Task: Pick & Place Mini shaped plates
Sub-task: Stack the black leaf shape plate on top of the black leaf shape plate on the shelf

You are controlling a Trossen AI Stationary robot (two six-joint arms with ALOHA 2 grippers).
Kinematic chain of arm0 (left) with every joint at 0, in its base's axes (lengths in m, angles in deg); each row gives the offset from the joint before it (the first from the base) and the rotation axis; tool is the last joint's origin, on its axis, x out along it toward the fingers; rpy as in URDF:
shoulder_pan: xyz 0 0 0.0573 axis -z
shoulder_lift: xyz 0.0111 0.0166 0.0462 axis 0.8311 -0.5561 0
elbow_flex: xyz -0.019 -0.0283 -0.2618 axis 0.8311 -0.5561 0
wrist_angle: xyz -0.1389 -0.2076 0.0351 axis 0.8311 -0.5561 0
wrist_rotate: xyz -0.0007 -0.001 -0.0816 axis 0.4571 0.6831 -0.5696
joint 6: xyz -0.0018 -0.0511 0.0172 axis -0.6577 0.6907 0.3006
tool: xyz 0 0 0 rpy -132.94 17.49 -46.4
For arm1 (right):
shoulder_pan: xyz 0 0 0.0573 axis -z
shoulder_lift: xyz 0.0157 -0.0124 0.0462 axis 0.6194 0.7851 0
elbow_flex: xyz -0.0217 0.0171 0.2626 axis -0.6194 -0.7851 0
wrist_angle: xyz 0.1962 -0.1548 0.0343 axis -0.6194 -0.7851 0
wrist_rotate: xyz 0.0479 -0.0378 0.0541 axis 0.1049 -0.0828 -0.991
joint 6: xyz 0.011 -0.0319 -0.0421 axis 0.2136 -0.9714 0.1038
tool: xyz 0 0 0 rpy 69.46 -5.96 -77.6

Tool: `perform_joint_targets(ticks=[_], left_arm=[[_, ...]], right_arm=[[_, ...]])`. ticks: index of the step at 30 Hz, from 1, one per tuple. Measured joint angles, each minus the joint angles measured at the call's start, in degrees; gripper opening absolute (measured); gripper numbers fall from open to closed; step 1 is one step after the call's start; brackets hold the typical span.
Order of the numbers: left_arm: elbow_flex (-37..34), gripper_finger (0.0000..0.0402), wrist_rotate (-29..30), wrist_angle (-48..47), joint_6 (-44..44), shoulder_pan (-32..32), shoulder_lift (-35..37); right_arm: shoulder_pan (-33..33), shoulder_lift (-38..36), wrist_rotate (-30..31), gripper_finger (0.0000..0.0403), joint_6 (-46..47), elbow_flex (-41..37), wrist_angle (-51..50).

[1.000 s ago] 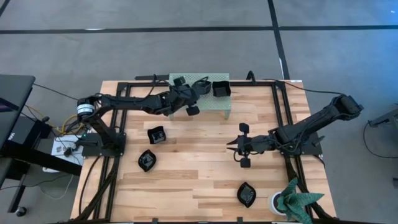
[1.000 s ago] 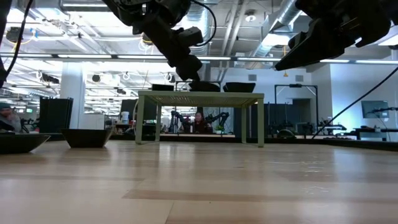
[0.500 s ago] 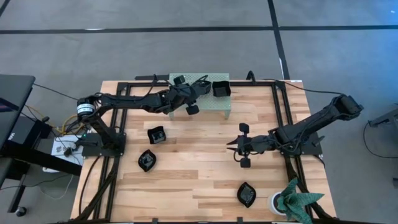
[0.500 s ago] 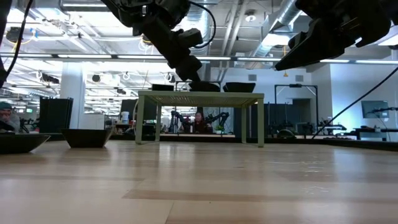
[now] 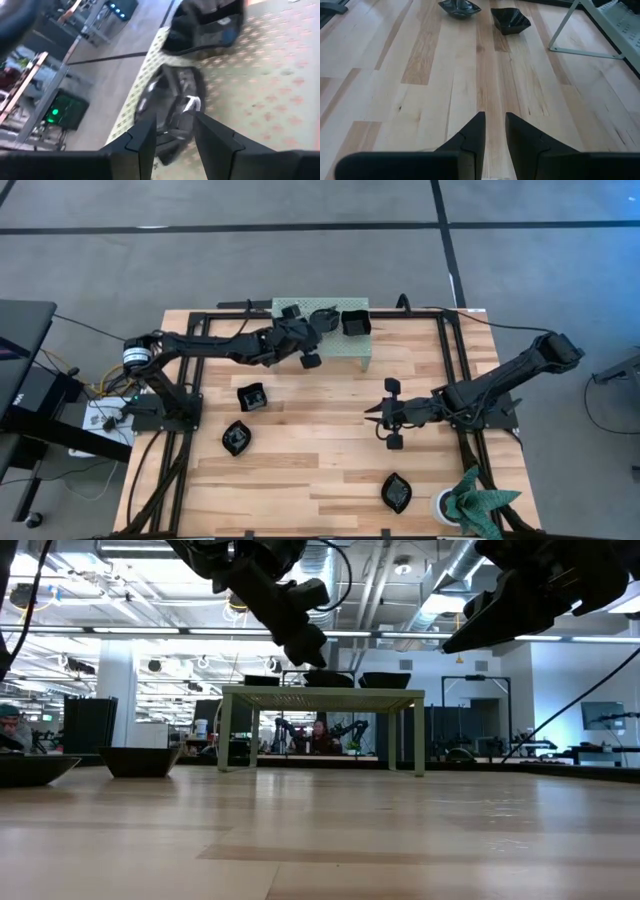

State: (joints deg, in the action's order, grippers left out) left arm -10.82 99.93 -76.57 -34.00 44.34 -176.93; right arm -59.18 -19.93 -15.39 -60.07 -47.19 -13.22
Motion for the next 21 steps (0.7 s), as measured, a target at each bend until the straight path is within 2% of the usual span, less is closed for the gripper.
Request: perform_joint_targets(ticks=[10, 21], left_arm=[[0.0, 0.0129, -1.6, -0.2, 2.7, -1.6, 0.0], [0.0, 0.0107, -4.4, -1.6, 2.7, -1.3, 0.0]], right_arm=[[0.0, 0.0, -1.4, 0.0069, 0.0, 0.0, 0.0], [0.0, 0.0, -1.4, 0.0069, 0.0, 0.0, 0.0]])
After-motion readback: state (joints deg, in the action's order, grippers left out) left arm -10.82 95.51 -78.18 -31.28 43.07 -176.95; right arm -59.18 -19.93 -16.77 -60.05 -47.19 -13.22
